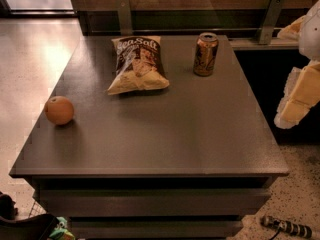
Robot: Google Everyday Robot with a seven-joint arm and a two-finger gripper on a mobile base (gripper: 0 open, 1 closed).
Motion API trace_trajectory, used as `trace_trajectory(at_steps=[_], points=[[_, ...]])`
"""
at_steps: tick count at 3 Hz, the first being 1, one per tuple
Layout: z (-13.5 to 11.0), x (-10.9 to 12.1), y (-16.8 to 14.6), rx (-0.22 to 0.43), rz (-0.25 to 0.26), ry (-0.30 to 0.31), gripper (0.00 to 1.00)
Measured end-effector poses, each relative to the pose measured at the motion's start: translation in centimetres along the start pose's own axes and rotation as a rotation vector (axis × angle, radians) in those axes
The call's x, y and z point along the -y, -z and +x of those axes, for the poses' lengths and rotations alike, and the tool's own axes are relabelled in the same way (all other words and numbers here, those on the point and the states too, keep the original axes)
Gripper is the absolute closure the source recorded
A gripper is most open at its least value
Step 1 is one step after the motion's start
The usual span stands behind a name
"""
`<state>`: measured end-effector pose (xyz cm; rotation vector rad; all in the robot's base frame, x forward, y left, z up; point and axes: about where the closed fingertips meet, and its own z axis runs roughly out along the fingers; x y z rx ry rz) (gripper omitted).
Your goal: Move orange can near orange
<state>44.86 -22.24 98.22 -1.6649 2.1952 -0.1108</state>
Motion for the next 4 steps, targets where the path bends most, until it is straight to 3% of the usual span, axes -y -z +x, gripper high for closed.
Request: trace_trajectory(at_steps=[1, 2, 3, 4], points=[[1.9, 4.8, -2.2, 0.117, 0.069, -0.068, 0.00], [2.7, 10.8, -5.0, 0.293, 0.171, -0.148, 0.00], [1.7, 15.6, -7.4, 0.460, 0.236, -0.203, 0.00], [0.5, 18.5, -10.5, 0.614, 0.256, -0.267, 0.00]])
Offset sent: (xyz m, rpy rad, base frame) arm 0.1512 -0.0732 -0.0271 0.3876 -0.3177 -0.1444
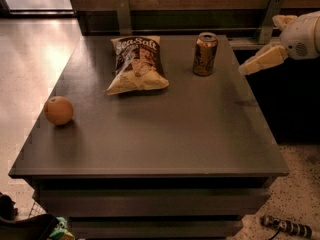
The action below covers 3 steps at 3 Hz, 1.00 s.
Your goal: Move orange can near orange
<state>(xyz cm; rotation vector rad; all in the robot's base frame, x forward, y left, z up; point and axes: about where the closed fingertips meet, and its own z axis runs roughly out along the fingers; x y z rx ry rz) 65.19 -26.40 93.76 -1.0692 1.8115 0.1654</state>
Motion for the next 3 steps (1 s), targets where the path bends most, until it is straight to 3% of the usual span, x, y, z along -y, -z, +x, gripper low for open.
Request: trace_trajectory(at_steps=[1, 2, 3], points=[[-0.5, 1.0, -5.9, 0.211, -0.008, -0.115, 0.00], [-1.2, 1.1, -8.9, 0.328, -0.022, -0.172, 0.00], [-2.3, 0.3, -11.0, 0.402, -0.061, -0.199, 0.00]])
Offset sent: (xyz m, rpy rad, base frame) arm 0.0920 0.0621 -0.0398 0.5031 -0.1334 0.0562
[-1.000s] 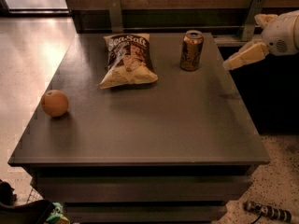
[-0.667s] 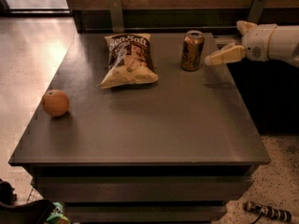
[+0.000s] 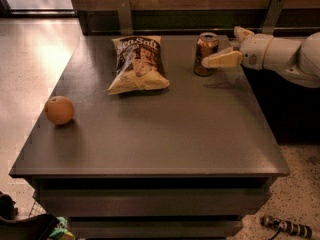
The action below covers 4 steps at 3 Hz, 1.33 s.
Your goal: Move orange can near orange
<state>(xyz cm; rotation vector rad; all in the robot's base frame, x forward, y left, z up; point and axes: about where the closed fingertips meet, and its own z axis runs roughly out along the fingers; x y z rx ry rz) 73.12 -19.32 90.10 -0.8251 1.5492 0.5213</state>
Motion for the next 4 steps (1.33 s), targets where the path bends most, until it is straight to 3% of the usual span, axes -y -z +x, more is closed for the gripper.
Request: trace_trajectory(at_steps=[1, 3, 4], points=[[-0.3, -1.1, -3.1, 0.062, -0.073, -0.030, 0.02], [-0.6, -1.8, -5.5, 0.104, -0.116, -0.052, 0.47], [-0.6, -2.1, -5.9, 0.105, -0.123, -0.052, 0.78]])
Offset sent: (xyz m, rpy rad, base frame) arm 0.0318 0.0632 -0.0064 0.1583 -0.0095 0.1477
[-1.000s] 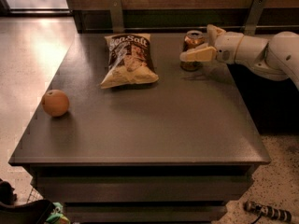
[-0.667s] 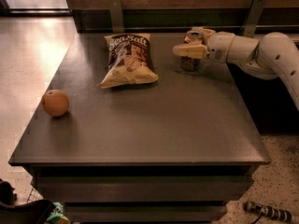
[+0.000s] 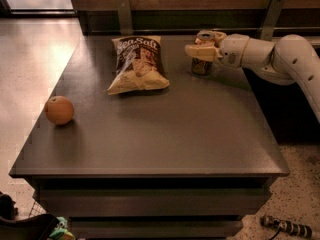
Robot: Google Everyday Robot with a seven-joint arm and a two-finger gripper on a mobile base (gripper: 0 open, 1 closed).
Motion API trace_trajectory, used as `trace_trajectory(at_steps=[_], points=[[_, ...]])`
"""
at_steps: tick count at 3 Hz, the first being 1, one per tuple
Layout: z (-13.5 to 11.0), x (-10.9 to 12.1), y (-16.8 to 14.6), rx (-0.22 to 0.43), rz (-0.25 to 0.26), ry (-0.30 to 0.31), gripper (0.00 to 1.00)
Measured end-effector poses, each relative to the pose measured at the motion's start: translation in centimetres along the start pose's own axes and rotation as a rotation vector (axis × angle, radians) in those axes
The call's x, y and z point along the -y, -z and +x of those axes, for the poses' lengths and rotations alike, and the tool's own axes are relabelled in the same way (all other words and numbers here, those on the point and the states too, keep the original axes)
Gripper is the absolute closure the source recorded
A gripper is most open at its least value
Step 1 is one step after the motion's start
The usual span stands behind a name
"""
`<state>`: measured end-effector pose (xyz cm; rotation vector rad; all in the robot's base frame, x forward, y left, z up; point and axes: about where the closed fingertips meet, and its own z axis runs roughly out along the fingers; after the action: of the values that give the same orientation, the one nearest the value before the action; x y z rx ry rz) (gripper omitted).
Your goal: Move orange can near orange
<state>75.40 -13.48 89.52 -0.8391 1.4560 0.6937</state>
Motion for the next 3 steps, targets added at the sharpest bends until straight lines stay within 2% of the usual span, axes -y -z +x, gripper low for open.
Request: trace_trajectory(at_steps=[1, 2, 3], points=[[0.0, -0.1, -0.2, 0.000, -0.004, 0.000, 0.99], [-0.3, -0.2, -0.3, -0.004, -0.005, 0.000, 1.00], [-2.3, 0.0, -0.3, -0.035, -0.002, 0.007, 1.00]])
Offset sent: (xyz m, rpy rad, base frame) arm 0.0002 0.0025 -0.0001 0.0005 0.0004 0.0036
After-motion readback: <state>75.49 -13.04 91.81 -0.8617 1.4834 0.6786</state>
